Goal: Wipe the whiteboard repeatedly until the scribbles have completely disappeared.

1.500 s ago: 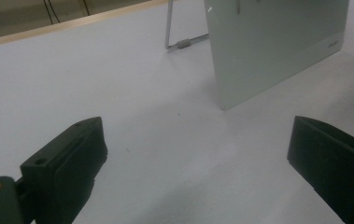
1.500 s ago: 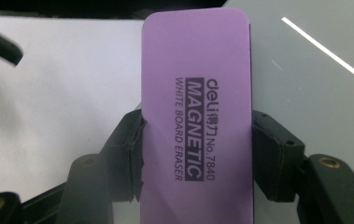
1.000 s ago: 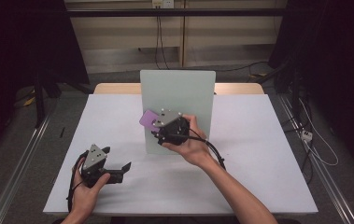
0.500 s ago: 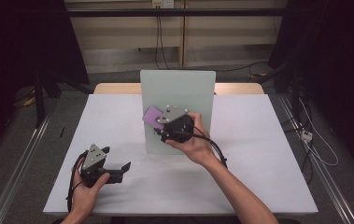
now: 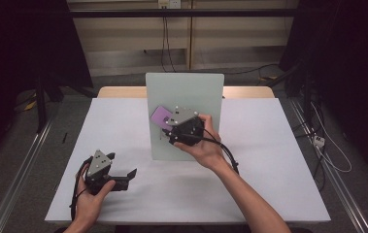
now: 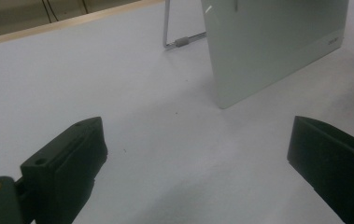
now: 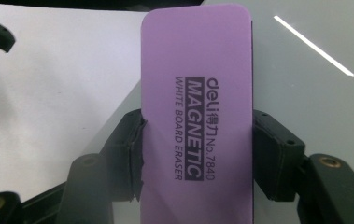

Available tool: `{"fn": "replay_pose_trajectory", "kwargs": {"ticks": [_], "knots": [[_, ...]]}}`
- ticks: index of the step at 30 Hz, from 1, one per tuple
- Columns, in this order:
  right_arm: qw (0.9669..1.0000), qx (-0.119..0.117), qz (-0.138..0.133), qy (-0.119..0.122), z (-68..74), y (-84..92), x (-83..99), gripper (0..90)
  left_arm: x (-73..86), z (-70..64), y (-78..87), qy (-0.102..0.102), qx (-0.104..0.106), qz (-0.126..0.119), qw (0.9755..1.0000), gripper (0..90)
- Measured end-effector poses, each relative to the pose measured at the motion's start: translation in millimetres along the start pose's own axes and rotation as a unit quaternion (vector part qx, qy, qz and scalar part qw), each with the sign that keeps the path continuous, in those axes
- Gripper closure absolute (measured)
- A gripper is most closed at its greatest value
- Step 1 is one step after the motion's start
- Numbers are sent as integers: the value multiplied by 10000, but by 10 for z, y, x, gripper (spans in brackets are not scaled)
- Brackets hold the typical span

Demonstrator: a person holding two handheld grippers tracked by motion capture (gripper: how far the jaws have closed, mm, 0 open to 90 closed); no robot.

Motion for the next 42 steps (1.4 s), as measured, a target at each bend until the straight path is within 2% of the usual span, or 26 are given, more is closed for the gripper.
{"fn": "replay_pose_trajectory", "kwargs": {"ticks": [4,9,15,19,22,28,34,37,42], "knots": [[9999,-149,73,46,166,-116,106,419,4,0,-5,19,3,14,10000,45],[9986,-390,310,189,381,-262,247,419,3,-3,-4,24,8,11,10000,45],[9972,-542,450,231,494,-343,299,419,3,-2,-7,5,13,16,10000,45],[9969,-620,447,202,476,-332,288,419,-3,5,0,4,4,-13,10000,45],[9976,-559,389,146,424,-292,243,419,0,11,3,14,-4,-9,10000,45],[9993,-345,165,9,197,-137,95,419,2,12,8,16,3,-7,10000,45],[9999,-20,-43,-88,-61,46,-48,419,0,12,3,17,9,-10,10000,45],[10000,21,-14,-57,-54,39,-47,419,-1,3,-3,24,12,-3,10000,45],[9999,-78,82,77,128,-94,45,419,0,0,-3,7,10,1,10000,45]]}}
Point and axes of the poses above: each handheld gripper's, and its own axes: y roughly backward along the jaws, x roughly out of its underside, z roughly to its left, the point moved 8 cm from there along -y, roughly forward along the jaws, and after that the axes turned 9 degrees about z, right-handed, at the moved point
